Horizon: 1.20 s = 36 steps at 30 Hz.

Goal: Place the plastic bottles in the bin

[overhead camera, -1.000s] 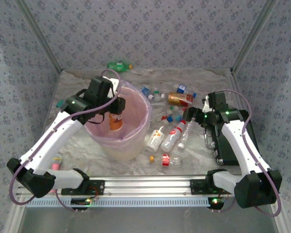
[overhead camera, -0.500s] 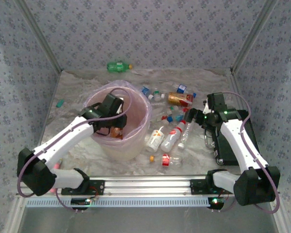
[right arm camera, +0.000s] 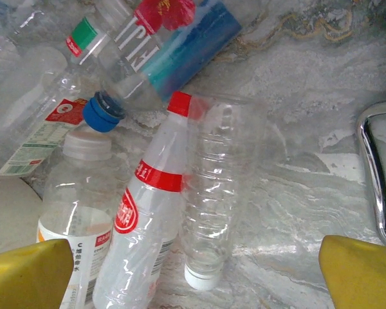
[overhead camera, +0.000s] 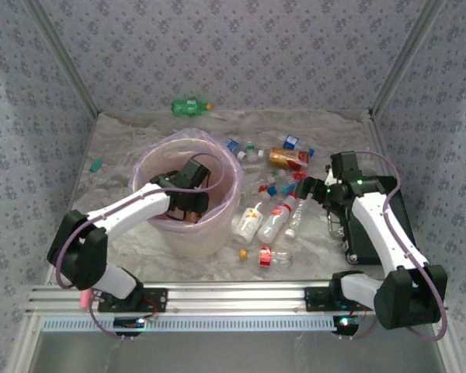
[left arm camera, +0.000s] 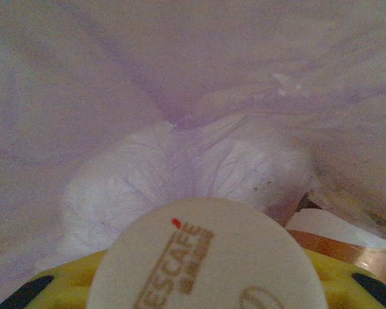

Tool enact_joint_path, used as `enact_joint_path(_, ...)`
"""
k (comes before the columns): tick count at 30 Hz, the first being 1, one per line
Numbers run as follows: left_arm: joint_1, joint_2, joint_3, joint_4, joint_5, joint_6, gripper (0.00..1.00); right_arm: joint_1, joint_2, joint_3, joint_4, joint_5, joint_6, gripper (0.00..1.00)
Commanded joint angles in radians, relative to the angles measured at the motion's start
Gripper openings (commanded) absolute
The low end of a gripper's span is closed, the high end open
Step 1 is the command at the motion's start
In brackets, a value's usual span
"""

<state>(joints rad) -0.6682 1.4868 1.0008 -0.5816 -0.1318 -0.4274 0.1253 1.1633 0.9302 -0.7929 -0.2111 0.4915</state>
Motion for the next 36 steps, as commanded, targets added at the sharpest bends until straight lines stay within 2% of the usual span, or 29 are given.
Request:
enact_joint_path(1, -0.007, 0.027, -0.022, 0.035, -0.005, 0.003, 0.13, 0.019, 0.013, -0.044, -0.01, 0.018, 0.034, 1.0)
enact_joint_path(4, -0.009, 0.034, -0.013, 0.028, 0.008, 0.003, 0.25, 0.061, 0.02, -0.081, 0.011, 0.025, 0.058, 0.98)
enact_joint_path(9, -0.008, -0.019, 0.024, -0.02, -0.009, 0.01, 0.52, 0.098, 0.051, -0.119, 0.04, 0.036, 0.069, 0.9)
enact_joint_path(13, -0.013, -0.084, 0.058, -0.073, -0.019, 0.009, 0.66, 0.111, 0.074, -0.142, 0.071, 0.045, 0.062, 0.78)
enact_joint_path(19, -0.015, -0.182, 0.107, -0.141, -0.041, 0.006, 0.83, 0.153, 0.163, -0.141, 0.109, 0.071, 0.074, 0.77)
enact_joint_path(29, -0.015, -0.361, 0.196, -0.226, -0.085, -0.01, 0.92, 0.193, 0.248, -0.182, 0.182, 0.113, 0.098, 0.74)
enact_joint_path(32, -0.015, -0.399, 0.234, -0.221, -0.067, -0.013, 0.92, 0.194, 0.261, -0.197, 0.187, 0.111, 0.106, 0.73)
enact_joint_path(36, 0.008, -0.449, 0.249, -0.168, 0.023, -0.018, 0.93, 0.196, 0.279, -0.213, 0.231, 0.128, 0.101, 0.7)
